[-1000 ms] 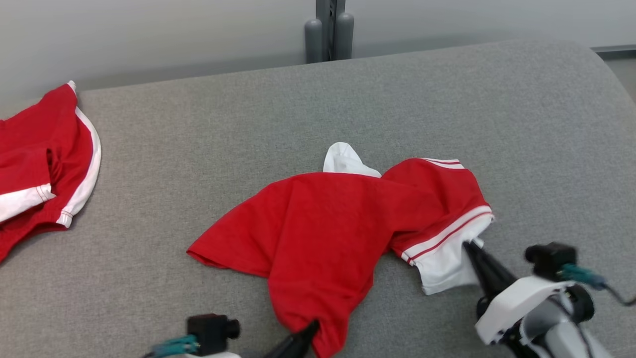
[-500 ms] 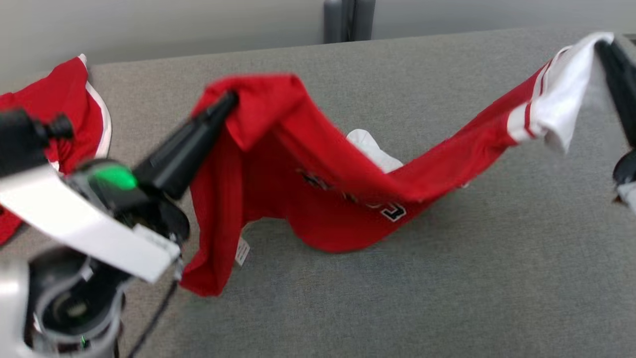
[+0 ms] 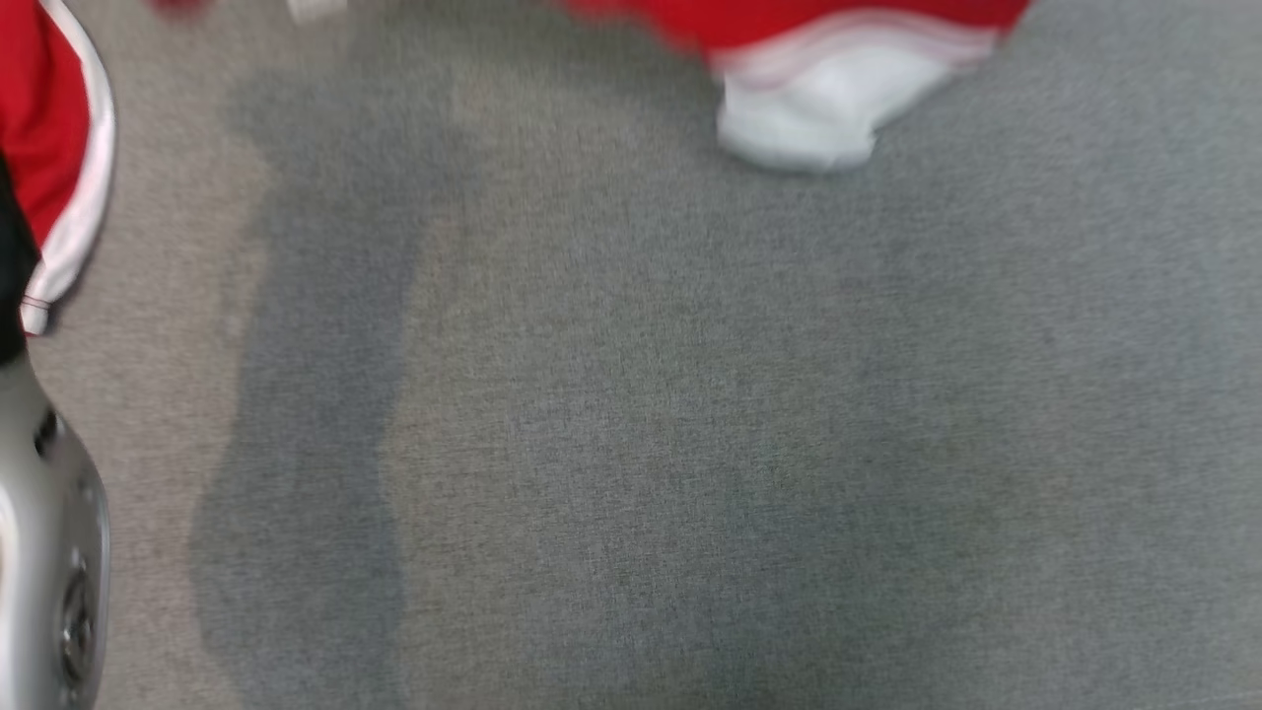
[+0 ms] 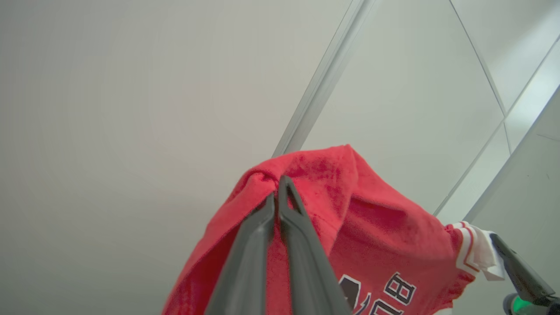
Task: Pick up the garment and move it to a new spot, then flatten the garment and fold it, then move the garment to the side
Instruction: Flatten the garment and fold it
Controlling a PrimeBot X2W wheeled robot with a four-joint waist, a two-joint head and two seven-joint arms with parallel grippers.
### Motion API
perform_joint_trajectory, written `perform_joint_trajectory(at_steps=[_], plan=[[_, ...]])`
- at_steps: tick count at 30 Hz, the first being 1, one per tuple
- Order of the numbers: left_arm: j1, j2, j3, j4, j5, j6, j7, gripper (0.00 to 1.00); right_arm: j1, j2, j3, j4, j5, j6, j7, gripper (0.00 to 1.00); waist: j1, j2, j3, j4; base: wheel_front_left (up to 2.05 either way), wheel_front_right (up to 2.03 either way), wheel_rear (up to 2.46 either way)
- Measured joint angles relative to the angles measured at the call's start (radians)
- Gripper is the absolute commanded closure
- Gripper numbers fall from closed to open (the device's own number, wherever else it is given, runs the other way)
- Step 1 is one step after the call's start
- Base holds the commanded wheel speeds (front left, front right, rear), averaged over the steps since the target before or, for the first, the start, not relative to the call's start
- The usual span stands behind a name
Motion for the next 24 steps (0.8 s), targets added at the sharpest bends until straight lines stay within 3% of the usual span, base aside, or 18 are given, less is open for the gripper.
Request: perform_joint_trajectory(at_steps=[6, 11, 15, 19, 24], plan=[[-0.203, -0.034, 0.002, 0.22, 0.076, -0.05, -0.233, 1.0, -0.261, 0.063, -0.042, 0.197, -0.136, 0.0, -0.227, 1.0, 0.0, 0.0, 0.093, -0.002, 0.0, 0.0, 0.0], [-0.29, -0.07, -0.02, 0.38, 0.117, -0.133, -0.419, 1.0, -0.4, 0.096, -0.045, 0.315, -0.11, 0.0, -0.385, 1.0, 0.0, 0.0, 0.177, 0.002, 0.0, 0.0, 0.0], [-0.224, -0.087, -0.064, 0.523, 0.123, -0.19, -0.483, 1.0, -0.291, 0.08, 0.042, 0.361, -0.059, 0.0, -0.413, 1.0, 0.0001, 0.0, 0.218, 0.007, 0.0, 0.0, 0.0], [-0.1, -0.106, -0.134, 0.593, 0.089, -0.208, -0.494, 1.0, -0.057, 0.007, 0.149, 0.28, 0.049, 0.0, -0.436, 1.0, 0.0002, 0.0, 0.209, 0.013, 0.0, 0.0, 0.0], [0.181, -0.067, -0.282, 0.437, -0.036, -0.213, -0.496, 1.0, 0.359, -0.121, 0.266, 0.089, 0.174, 0.0, -0.467, 1.0, 0.0001, 0.0, 0.151, 0.015, 0.0, 0.0, 0.0]])
